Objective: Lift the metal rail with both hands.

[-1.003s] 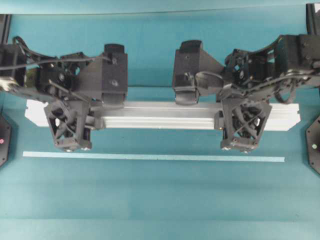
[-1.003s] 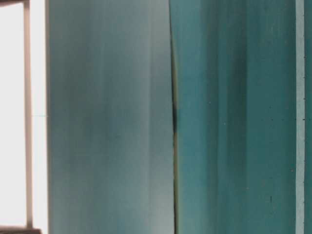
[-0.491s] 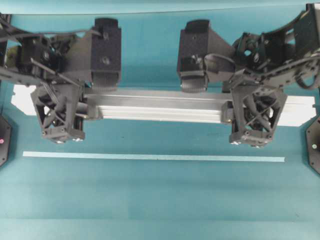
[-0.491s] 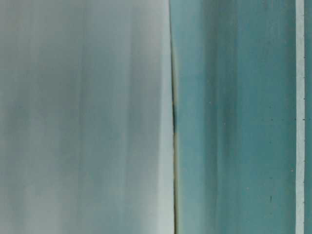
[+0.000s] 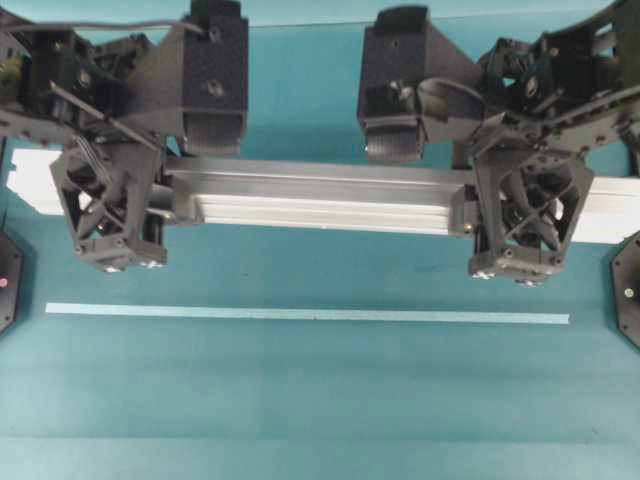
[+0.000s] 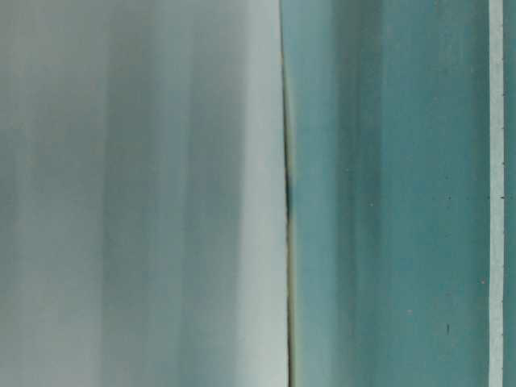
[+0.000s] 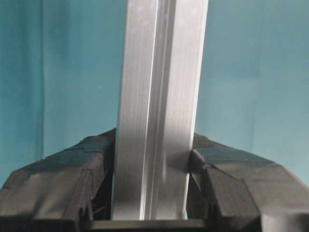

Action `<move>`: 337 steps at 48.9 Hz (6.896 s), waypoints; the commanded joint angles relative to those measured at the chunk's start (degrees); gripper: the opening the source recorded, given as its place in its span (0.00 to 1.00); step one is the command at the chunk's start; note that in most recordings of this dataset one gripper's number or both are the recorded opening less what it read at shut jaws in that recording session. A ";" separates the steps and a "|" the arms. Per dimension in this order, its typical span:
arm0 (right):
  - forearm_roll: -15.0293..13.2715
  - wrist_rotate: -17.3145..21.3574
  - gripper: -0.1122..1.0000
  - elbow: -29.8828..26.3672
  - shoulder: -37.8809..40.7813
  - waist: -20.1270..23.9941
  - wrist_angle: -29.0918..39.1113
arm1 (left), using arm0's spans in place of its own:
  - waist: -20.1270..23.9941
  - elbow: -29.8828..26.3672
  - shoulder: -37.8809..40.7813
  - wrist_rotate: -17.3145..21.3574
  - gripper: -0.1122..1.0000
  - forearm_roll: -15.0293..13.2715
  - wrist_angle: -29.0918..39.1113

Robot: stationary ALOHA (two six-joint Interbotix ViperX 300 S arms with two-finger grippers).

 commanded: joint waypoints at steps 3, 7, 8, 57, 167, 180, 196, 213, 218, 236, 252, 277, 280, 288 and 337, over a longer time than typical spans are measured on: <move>0.18 0.79 0.44 -3.25 0.35 0.26 -1.32 | 0.88 -4.04 0.09 -0.18 0.42 0.18 -0.62; 0.18 0.79 0.44 -3.43 0.44 0.26 -1.05 | 0.88 -4.13 0.09 -0.18 0.42 0.18 -0.35; 0.18 0.79 0.44 -3.43 0.44 0.26 -1.05 | 0.88 -4.13 0.09 -0.18 0.42 0.18 -0.35; 0.18 -7.73 0.44 21.36 0.62 0.00 -18.98 | 1.32 21.27 -0.26 -0.35 0.42 0.35 -14.68; 0.18 -7.73 0.44 47.37 12.66 1.93 -56.87 | -1.05 44.12 15.82 -3.60 0.42 0.79 -50.19; 0.18 -7.82 0.44 47.99 13.10 1.93 -57.13 | -1.14 44.21 16.52 -3.60 0.42 0.79 -51.42; 0.18 -7.91 0.44 48.96 13.10 1.58 -58.45 | -1.14 44.38 16.88 -3.69 0.42 0.79 -51.86; 0.09 -8.26 0.44 48.96 13.62 1.23 -59.77 | -2.20 44.38 16.88 -3.60 0.42 0.70 -51.50; -0.09 -8.35 0.44 48.96 13.89 1.05 -59.85 | -2.72 44.47 16.88 -3.60 0.42 0.79 -51.50; -0.09 -8.17 0.44 49.04 13.97 0.97 -60.29 | -2.72 44.47 16.88 -3.25 0.42 0.70 -53.09; 0.26 -6.94 0.44 50.01 14.15 1.05 -61.35 | -2.90 46.41 17.23 -3.16 0.42 0.70 -56.69; 1.49 -6.77 0.52 49.66 14.15 1.14 -61.00 | -2.90 47.11 16.96 -3.34 0.42 0.79 -56.78; 1.49 -6.68 0.59 49.66 14.15 1.05 -60.91 | -2.90 47.11 16.96 -3.25 0.42 0.70 -56.78; 1.49 -6.59 0.73 49.66 14.15 1.14 -60.91 | -2.90 47.20 16.96 -3.08 0.43 0.79 -57.04; 0.88 -2.90 0.92 49.04 0.44 0.97 -62.14 | -1.67 49.83 -0.44 -2.64 0.98 0.79 -56.69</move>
